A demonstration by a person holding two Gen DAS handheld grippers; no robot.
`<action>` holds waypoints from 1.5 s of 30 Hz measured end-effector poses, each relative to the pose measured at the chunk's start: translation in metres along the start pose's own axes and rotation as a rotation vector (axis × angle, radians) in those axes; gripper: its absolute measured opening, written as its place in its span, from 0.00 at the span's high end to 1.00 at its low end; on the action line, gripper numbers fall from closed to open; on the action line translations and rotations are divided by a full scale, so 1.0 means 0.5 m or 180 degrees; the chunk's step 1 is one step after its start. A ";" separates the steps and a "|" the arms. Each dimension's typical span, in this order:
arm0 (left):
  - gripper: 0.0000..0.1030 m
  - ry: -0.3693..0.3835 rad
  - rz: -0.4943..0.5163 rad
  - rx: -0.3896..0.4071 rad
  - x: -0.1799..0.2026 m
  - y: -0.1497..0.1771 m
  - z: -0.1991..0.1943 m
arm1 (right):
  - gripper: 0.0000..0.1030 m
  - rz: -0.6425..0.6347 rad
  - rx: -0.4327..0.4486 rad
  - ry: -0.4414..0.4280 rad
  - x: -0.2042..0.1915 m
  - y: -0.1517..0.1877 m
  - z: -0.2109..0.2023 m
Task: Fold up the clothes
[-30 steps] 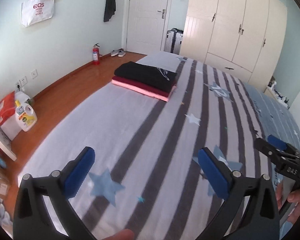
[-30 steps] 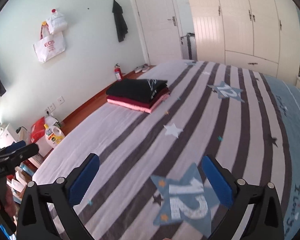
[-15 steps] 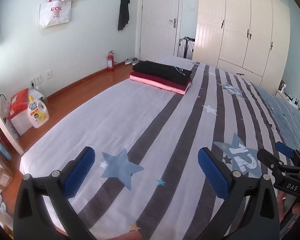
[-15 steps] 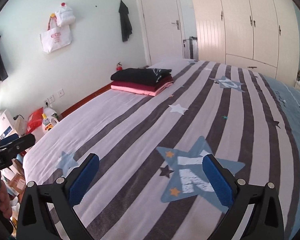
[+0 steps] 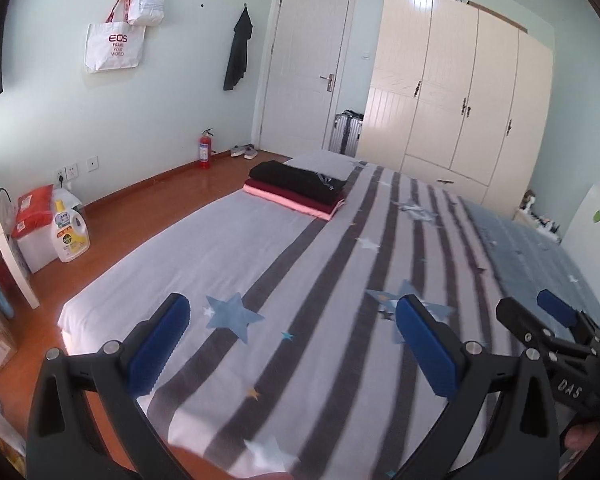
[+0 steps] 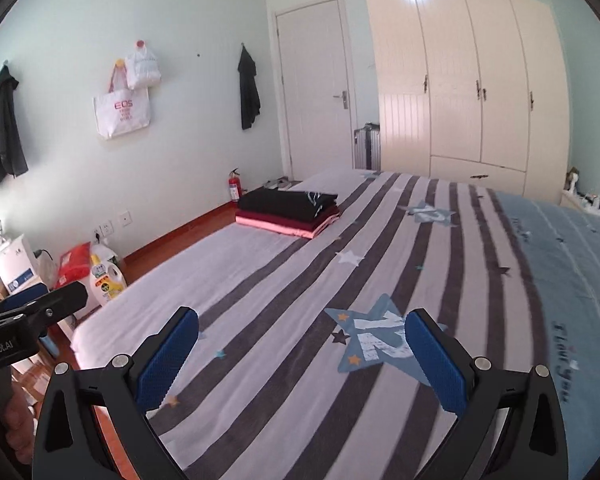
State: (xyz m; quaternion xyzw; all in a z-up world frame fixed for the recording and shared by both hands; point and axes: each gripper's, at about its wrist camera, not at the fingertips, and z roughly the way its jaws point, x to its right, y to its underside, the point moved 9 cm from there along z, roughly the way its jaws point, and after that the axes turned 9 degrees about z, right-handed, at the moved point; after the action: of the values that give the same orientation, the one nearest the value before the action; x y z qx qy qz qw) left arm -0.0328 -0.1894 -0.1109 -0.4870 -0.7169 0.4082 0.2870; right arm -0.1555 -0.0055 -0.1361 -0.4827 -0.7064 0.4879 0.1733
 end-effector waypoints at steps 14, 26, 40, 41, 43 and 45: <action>0.01 -0.0295 0.0221 0.0291 0.027 -0.134 -0.180 | 0.01 -0.0096 0.0276 0.0093 -0.061 -0.141 -0.191; 0.01 -0.0387 0.0223 0.0268 -0.002 -0.143 -0.141 | 0.01 -0.0095 0.0305 -0.0010 -0.070 -0.157 -0.150; 0.01 -0.0383 0.0299 0.0230 0.009 -0.139 -0.111 | 0.01 -0.0070 0.0275 0.0001 -0.083 -0.156 -0.128; 0.01 -0.0379 0.0300 0.0233 0.008 -0.139 -0.110 | 0.01 -0.0064 0.0273 -0.0002 -0.084 -0.155 -0.127; 0.01 -0.0377 0.0295 0.0238 0.009 -0.140 -0.111 | 0.01 -0.0060 0.0271 -0.0005 -0.085 -0.155 -0.125; 0.01 -0.0377 0.0297 0.0244 0.012 -0.141 -0.112 | 0.01 -0.0064 0.0278 -0.0002 -0.085 -0.155 -0.125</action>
State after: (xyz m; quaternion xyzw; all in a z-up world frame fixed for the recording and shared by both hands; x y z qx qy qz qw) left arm -0.0223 -0.1804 -0.0219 -0.4835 -0.6930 0.4763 0.2431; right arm -0.1307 -0.0136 -0.0311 -0.4674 -0.6893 0.5166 0.1989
